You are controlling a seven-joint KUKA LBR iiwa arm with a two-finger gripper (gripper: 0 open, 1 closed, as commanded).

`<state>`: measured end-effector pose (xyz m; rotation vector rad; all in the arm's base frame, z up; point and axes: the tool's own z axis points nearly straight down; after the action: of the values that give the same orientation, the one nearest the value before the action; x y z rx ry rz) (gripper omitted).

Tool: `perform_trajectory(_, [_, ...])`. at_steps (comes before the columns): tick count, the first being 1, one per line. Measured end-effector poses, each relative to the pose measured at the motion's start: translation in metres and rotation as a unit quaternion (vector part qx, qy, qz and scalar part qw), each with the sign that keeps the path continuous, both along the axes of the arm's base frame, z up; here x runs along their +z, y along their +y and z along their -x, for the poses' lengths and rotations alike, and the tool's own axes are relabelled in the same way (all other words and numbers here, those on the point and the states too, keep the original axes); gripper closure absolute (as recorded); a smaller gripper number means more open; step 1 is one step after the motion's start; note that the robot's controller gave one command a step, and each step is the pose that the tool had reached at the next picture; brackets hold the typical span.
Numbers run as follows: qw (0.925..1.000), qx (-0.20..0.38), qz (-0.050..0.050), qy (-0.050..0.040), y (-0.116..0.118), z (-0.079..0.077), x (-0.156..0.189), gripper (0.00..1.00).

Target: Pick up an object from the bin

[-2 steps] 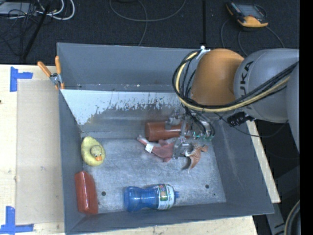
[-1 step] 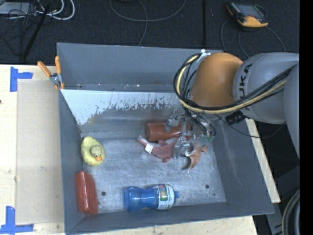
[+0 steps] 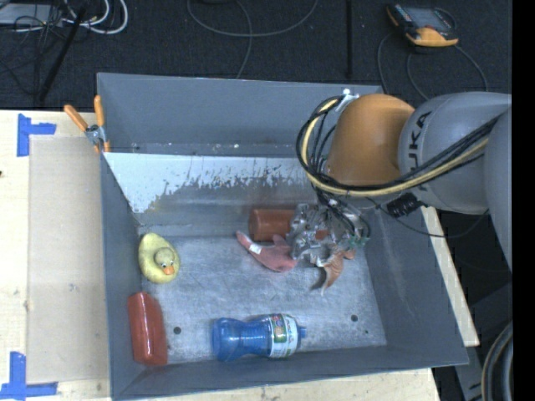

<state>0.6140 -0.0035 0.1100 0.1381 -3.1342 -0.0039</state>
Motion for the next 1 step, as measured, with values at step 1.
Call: perform_trajectory(1, [0.9999,0.000,0.002,0.0131,-0.0016,0.0056,-0.0033,0.00])
